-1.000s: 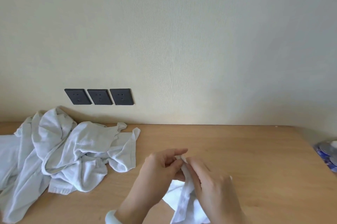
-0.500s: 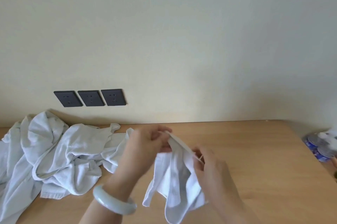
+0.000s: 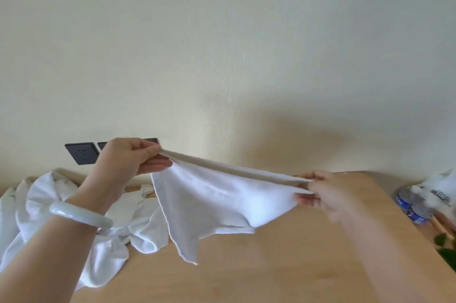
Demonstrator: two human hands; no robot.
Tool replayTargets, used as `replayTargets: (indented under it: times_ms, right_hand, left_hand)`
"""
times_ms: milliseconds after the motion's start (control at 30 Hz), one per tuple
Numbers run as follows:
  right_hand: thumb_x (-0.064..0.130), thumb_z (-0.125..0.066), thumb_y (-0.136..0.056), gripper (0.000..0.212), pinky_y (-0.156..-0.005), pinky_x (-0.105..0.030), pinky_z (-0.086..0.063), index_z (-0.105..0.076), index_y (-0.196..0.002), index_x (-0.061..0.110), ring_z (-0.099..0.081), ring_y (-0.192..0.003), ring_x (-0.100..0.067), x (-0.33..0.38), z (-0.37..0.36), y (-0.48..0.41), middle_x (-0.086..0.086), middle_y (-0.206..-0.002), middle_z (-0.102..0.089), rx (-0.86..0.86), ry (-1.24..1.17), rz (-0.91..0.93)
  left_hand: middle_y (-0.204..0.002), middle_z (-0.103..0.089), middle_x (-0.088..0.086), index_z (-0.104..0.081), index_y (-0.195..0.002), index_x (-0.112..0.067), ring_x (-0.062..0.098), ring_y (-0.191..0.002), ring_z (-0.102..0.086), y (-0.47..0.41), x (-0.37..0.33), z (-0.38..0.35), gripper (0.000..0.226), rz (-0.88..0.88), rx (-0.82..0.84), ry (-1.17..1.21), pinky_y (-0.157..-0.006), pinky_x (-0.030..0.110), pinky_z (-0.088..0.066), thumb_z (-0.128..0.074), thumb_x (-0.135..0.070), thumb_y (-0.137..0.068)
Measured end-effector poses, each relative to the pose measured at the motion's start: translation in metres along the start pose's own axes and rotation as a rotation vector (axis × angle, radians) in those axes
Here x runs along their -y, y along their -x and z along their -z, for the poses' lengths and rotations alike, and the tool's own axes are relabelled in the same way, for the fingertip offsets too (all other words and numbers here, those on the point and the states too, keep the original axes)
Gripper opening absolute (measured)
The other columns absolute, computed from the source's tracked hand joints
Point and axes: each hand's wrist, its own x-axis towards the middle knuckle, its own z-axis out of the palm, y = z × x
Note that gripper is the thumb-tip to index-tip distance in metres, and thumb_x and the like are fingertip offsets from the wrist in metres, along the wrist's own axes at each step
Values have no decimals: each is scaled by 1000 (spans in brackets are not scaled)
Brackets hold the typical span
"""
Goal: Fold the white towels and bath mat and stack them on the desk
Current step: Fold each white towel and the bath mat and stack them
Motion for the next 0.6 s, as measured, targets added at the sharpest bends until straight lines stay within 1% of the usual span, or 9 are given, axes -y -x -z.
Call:
replayTargets:
  times_ms: [67, 133, 200, 267, 333, 433, 500, 567, 600]
  right_hand:
    - [-17, -53, -86, 22, -47, -19, -52, -62, -80, 3, -61, -60, -20, 20, 3, 7, -15, -80, -60, 28, -93, 108]
    - [-13, -59, -83, 20, -51, -18, -50, -66, -80, 4, -57, -68, -19, 40, 7, 15, -12, -78, -62, 62, -62, 248]
    - [-9, -63, -82, 16, -57, -20, -48, -69, -82, 6, -56, -67, -18, 56, 12, 18, -10, -77, -64, 78, 17, 353]
    - [-5, -66, -82, 11, -62, -21, -49, -70, -82, 5, -57, -66, -19, 64, 17, 18, -12, -77, -66, 88, 123, 388]
    - [-1, -69, -81, 4, -62, -16, -50, -71, -80, 3, -60, -62, -18, 66, 16, 18, -11, -75, -67, 74, 222, 411]
    - [5, -73, -80, 5, -59, -13, -45, -73, -76, 6, -63, -56, -11, 63, 10, 12, -7, -70, -70, 11, 422, 482]
    - [7, -73, -81, 6, -58, -12, -44, -72, -76, 5, -63, -53, -7, 65, 6, 4, -9, -68, -70, 32, 475, 461]
    - [6, -73, -81, 6, -58, -12, -49, -71, -76, 3, -65, -56, -10, 60, 4, 2, -9, -68, -69, 161, 493, 315]
    - [3, -73, -81, 3, -59, -13, -50, -71, -78, 3, -66, -60, -13, 57, 3, 0, -8, -70, -70, 222, 454, 262]
  left_hand:
    - [-78, -73, 22, -64, -94, 11, 22, -67, -74, 5, -7, 7, 16, 8, 12, 11, -62, 21, -59, -57, -4, -94]
    - [-78, -73, 21, -65, -92, 8, 21, -66, -73, 6, -18, 17, 16, -1, 8, 41, -60, 19, -59, -58, -5, -93]
    - [-79, -73, 21, -66, -91, 7, 20, -65, -73, 3, -26, 25, 16, -2, 2, 52, -59, 19, -58, -59, -7, -92]
    - [-80, -72, 23, -65, -91, 9, 20, -62, -73, 0, -28, 28, 16, 37, 22, 24, -59, 21, -59, -60, -6, -91]
    - [-79, -72, 24, -65, -90, 9, 20, -60, -72, -4, -24, 27, 15, 44, 25, -15, -57, 21, -59, -61, -5, -91]
    - [-75, -73, 21, -65, -88, 8, 21, -60, -72, -14, -20, 24, 15, 21, 31, -98, -55, 21, -58, -63, -6, -91]
    - [-77, -72, 24, -66, -89, 9, 24, -63, -73, -25, -16, 26, 15, 16, 26, -124, -57, 23, -59, -64, -6, -90]
    - [-80, -72, 26, -66, -88, 10, 25, -64, -73, -31, -7, 26, 14, 39, 38, -161, -57, 23, -60, -64, -4, -91]
    - [-80, -72, 27, -65, -88, 11, 26, -64, -73, -34, -1, 25, 13, 56, 49, -172, -56, 23, -59, -63, -2, -91]
